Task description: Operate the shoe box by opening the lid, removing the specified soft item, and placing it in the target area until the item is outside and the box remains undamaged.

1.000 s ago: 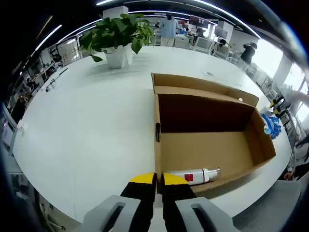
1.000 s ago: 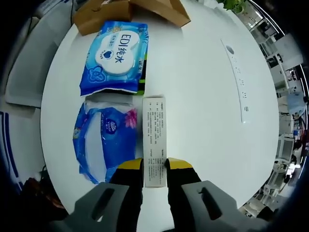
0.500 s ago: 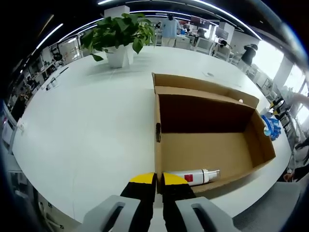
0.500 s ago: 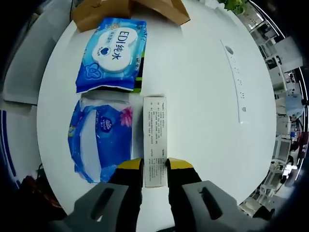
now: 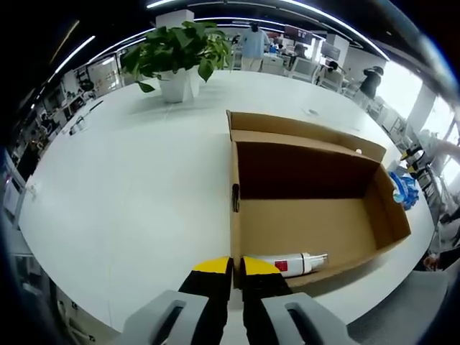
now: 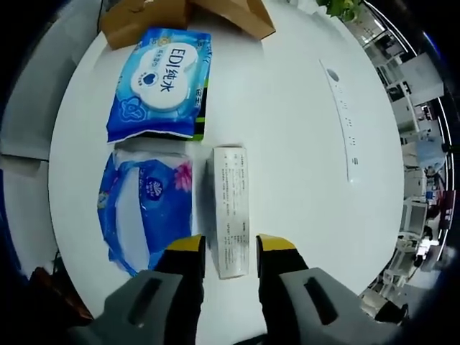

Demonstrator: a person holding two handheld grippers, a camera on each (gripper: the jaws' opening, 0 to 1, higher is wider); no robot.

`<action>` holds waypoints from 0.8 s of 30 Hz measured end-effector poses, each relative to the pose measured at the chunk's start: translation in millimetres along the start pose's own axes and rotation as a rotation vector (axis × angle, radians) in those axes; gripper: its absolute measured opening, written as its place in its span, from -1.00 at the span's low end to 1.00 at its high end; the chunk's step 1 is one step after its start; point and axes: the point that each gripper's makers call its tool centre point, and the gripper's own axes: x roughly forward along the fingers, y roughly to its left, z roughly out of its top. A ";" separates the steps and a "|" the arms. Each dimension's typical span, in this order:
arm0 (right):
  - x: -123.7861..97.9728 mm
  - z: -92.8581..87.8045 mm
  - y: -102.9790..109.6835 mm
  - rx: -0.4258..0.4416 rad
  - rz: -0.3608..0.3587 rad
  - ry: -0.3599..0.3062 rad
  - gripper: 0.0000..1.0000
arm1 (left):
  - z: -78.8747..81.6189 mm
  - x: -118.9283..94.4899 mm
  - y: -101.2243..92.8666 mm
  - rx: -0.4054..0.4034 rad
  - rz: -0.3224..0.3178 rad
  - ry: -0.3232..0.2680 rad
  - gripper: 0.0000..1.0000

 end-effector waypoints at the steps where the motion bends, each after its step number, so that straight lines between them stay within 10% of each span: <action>1: -0.7 -0.5 -0.4 0.002 -0.004 0.000 -0.41 | 0.2 0.1 0.0 0.003 0.000 -0.001 -0.92; 24: -68.4 16.8 8.7 0.354 -0.183 -0.209 0.31 | 23.7 -6.1 -15.4 0.201 -0.052 -0.011 -0.57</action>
